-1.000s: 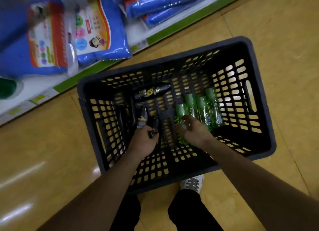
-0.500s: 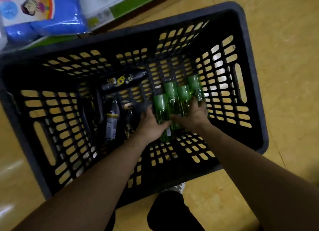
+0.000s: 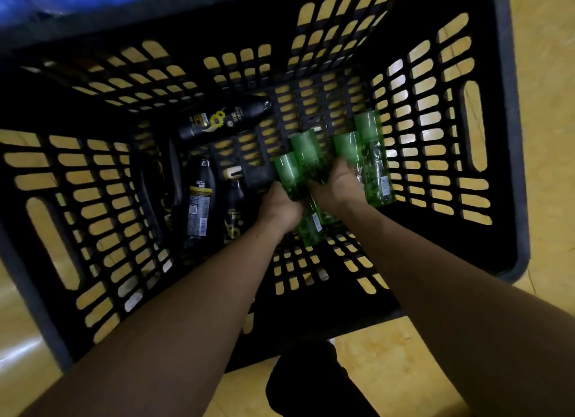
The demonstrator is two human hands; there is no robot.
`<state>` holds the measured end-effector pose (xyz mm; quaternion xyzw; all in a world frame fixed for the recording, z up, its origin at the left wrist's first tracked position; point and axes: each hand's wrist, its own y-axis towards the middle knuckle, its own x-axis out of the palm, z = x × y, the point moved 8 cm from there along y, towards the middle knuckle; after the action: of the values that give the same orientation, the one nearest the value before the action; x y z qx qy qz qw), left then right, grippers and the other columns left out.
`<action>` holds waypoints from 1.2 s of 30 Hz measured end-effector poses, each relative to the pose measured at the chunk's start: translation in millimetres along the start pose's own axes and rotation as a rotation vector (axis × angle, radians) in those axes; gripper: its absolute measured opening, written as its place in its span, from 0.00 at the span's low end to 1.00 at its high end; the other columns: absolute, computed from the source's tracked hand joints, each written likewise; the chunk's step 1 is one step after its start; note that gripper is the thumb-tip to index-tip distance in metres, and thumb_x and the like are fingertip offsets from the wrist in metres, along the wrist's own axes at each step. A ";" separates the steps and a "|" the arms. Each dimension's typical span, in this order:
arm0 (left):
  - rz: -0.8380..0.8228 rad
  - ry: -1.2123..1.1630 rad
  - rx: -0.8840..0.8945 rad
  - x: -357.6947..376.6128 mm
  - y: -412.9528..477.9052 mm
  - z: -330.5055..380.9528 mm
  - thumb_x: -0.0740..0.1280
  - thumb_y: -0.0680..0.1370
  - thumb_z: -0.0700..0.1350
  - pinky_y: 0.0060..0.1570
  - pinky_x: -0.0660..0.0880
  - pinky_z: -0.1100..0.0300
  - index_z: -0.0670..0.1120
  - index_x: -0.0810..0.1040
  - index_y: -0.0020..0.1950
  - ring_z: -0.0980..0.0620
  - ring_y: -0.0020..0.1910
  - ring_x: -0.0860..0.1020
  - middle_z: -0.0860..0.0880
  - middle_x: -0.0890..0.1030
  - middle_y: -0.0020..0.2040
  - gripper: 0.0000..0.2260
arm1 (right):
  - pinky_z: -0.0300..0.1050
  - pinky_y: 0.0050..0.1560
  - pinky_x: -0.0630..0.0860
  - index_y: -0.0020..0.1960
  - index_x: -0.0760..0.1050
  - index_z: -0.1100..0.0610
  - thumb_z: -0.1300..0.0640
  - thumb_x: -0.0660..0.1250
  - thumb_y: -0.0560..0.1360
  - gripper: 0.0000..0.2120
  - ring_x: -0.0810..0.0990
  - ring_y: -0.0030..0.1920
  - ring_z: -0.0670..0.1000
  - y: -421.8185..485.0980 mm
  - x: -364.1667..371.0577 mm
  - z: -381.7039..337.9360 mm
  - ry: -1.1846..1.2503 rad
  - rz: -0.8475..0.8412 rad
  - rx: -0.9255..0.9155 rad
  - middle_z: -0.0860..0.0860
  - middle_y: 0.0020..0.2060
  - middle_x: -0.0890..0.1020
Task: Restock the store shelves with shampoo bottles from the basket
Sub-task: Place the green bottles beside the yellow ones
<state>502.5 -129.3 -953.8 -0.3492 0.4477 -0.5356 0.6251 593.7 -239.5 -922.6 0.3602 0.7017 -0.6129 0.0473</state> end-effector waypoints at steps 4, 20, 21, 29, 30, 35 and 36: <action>-0.030 -0.095 0.001 -3.7 0.5 -7.8 0.74 0.75 0.48 0.52 0.77 0.56 0.48 0.70 0.64 0.48 0.55 0.79 0.48 0.79 0.59 0.21 | 0.54 0.64 0.76 0.71 0.64 0.59 0.57 0.72 0.76 0.28 0.77 0.63 0.59 0.8 5.7 4.4 0.044 -0.035 0.021 0.57 0.63 0.77; -0.153 -0.587 0.111 -76.4 -64.8 11.1 0.72 0.61 0.75 0.69 0.66 0.35 0.67 0.65 0.71 0.45 0.73 0.70 0.51 0.66 0.77 0.41 | 0.58 0.69 0.68 0.73 0.66 0.53 0.55 0.67 0.80 0.23 0.77 0.63 0.53 -79.7 -22.2 -42.0 0.758 -0.193 -0.069 0.51 0.63 0.79; -0.150 -0.634 0.129 -85.0 -77.1 20.3 0.72 0.62 0.75 0.69 0.65 0.34 0.67 0.66 0.71 0.44 0.74 0.69 0.51 0.66 0.77 0.40 | 0.60 0.71 0.67 0.76 0.63 0.52 0.54 0.69 0.78 0.29 0.77 0.64 0.53 -89.7 -28.7 -46.4 0.835 -0.190 -0.048 0.50 0.64 0.79; -0.125 -0.746 0.288 -159.3 -186.3 91.9 0.73 0.67 0.69 0.75 0.57 0.38 0.62 0.61 0.77 0.48 0.78 0.61 0.53 0.63 0.79 0.42 | 0.69 0.67 0.71 0.74 0.68 0.53 0.49 0.78 0.70 0.36 0.78 0.65 0.61 -186.1 -76.8 -119.7 1.071 -0.306 -0.183 0.56 0.65 0.80; -0.113 -0.738 0.295 -169.0 -200.1 99.7 0.72 0.70 0.67 0.74 0.59 0.40 0.61 0.63 0.76 0.49 0.76 0.64 0.54 0.68 0.76 0.38 | 0.69 0.69 0.69 0.73 0.69 0.54 0.48 0.79 0.69 0.36 0.77 0.66 0.61 -200.6 -84.9 -132.1 1.074 -0.310 -0.206 0.56 0.64 0.80; -0.106 -0.768 0.393 -216.8 -281.4 142.3 0.61 0.83 0.55 0.62 0.75 0.44 0.56 0.75 0.66 0.46 0.63 0.80 0.47 0.82 0.62 0.13 | 0.62 0.57 0.80 0.66 0.73 0.61 0.58 0.70 0.76 0.20 0.81 0.56 0.62 -274.5 -121.2 -190.1 1.074 -0.330 -0.308 0.66 0.63 0.78; -0.112 -0.787 0.412 -225.9 -302.5 151.4 0.59 0.84 0.54 0.59 0.77 0.45 0.55 0.75 0.64 0.45 0.60 0.81 0.44 0.83 0.61 0.11 | 0.61 0.54 0.81 0.65 0.73 0.62 0.58 0.70 0.76 0.19 0.81 0.55 0.63 -291.4 -128.0 -200.7 1.072 -0.325 -0.327 0.66 0.62 0.78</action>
<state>530.3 30.9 -581.0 -0.4184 0.0404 -0.4732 0.7742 599.1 -114.2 -567.8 0.4958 0.7595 -0.2279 -0.3542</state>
